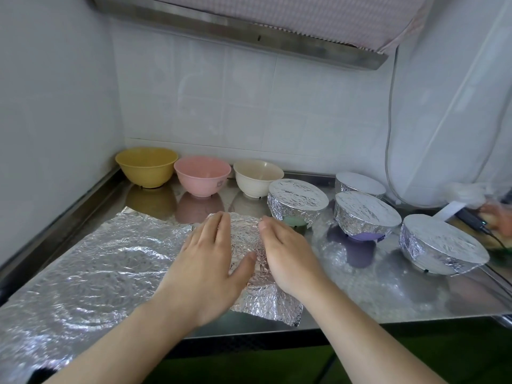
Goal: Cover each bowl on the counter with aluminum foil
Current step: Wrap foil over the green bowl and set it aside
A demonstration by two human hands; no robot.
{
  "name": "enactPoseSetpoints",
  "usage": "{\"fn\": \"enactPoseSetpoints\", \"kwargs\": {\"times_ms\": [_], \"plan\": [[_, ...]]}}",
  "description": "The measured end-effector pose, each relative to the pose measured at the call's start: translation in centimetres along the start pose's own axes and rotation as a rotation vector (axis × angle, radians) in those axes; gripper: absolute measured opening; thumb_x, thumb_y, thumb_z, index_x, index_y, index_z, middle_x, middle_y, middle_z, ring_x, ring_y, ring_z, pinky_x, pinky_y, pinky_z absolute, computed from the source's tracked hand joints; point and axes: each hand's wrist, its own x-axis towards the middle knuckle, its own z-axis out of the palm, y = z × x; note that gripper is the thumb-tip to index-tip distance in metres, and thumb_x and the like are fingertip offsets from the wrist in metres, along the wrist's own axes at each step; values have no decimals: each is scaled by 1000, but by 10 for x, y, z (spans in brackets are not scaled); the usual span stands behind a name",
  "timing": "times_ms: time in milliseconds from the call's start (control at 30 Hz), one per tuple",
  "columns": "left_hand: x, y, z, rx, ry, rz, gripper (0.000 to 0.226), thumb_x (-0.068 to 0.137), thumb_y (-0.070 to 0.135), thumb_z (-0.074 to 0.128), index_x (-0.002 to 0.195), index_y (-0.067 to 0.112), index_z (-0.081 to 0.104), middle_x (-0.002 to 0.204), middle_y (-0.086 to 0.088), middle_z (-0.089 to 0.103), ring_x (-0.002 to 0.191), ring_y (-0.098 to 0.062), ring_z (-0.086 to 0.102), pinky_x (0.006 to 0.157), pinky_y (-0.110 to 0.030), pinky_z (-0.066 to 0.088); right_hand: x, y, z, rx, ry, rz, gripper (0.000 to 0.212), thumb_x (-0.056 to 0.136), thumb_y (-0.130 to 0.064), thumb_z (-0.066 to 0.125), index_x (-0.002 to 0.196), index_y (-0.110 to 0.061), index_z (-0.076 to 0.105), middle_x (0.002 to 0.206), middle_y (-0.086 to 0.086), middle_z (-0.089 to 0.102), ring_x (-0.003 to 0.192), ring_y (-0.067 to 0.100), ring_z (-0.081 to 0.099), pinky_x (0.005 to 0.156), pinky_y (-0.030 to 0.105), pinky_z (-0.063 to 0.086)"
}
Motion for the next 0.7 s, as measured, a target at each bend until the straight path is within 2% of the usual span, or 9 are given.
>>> {"fn": "enactPoseSetpoints", "kwargs": {"times_ms": [100, 233, 333, 433, 600, 700], "plan": [[-4, 9, 8, 78, 7, -33, 102, 90, 75, 10, 165, 6, 6, 173, -14, 9, 161, -26, 4, 131, -39, 9, -1, -1, 2, -64, 14, -9, 47, 116, -25, 23, 145, -3, 52, 148, 13, 54, 139, 27, 44, 111, 32, 30], [0, -2, 8, -15, -18, -52, 107, 86, 80, 14, 166, 9, 4, 174, -13, 4, 161, -23, -1, 130, -35, 8, -2, 3, 3, -126, 7, -76, 56, 112, -37, 18, 146, -11, 54, 150, 7, 55, 140, 24, 46, 112, 30, 34], [2, -8, 3, -24, -36, -10, 109, 86, 83, 18, 166, 10, 5, 174, -10, 6, 161, -20, 4, 128, -32, 11, -2, 0, -3, -79, 27, -34, 51, 113, -45, 24, 139, -18, 58, 142, 3, 59, 136, 24, 51, 111, 40, 40], [3, -10, -2, -3, -76, 2, 114, 83, 89, 17, 166, 12, 2, 175, -8, 3, 161, -19, 4, 128, -33, 14, -1, -7, -9, -159, 62, -101, 53, 113, -50, 26, 152, -22, 48, 157, -5, 48, 144, 14, 41, 114, 32, 31], [-1, -2, -3, 94, -124, 1, 121, 78, 98, 10, 165, 17, -13, 174, -8, -11, 161, -19, -9, 131, -41, 10, -1, -10, -8, -105, -81, -87, 51, 115, -49, 25, 153, -23, 46, 161, -4, 44, 148, 10, 34, 108, 25, 25], [-1, 0, -4, 103, -155, -28, 133, 68, 106, 8, 164, 18, -16, 174, -9, -15, 161, -24, -7, 130, -45, 14, 1, -12, -12, -107, -128, -75, 52, 115, -46, 25, 155, -20, 44, 162, -1, 42, 148, 12, 33, 109, 25, 25]]}}
